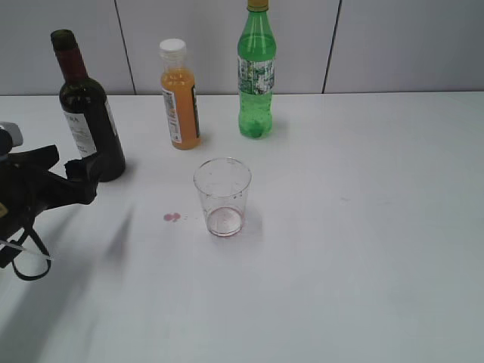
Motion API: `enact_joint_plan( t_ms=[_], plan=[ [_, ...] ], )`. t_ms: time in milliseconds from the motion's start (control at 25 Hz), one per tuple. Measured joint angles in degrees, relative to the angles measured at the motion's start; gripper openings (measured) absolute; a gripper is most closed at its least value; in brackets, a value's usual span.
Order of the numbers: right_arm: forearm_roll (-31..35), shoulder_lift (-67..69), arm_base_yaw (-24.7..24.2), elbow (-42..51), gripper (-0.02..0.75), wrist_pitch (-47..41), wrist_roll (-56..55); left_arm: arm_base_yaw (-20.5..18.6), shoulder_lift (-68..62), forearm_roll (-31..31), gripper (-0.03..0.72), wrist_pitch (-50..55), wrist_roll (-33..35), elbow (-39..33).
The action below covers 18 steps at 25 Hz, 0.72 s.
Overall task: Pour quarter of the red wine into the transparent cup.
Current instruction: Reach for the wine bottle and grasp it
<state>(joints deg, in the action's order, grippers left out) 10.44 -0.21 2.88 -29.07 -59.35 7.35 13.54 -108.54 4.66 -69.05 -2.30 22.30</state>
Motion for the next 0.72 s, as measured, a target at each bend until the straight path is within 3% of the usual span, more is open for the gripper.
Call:
enact_joint_plan(
  t_ms=[360,720],
  plan=[
    [0.0,0.0,0.0,0.0,0.585,0.0,0.0,0.0,-7.0,4.5,0.694,0.0,0.0,6.1],
    [0.0,0.0,0.0,0.0,0.585,0.0,0.0,-0.1,-11.3,4.6,0.694,-0.1,0.0,12.4]
  ],
)
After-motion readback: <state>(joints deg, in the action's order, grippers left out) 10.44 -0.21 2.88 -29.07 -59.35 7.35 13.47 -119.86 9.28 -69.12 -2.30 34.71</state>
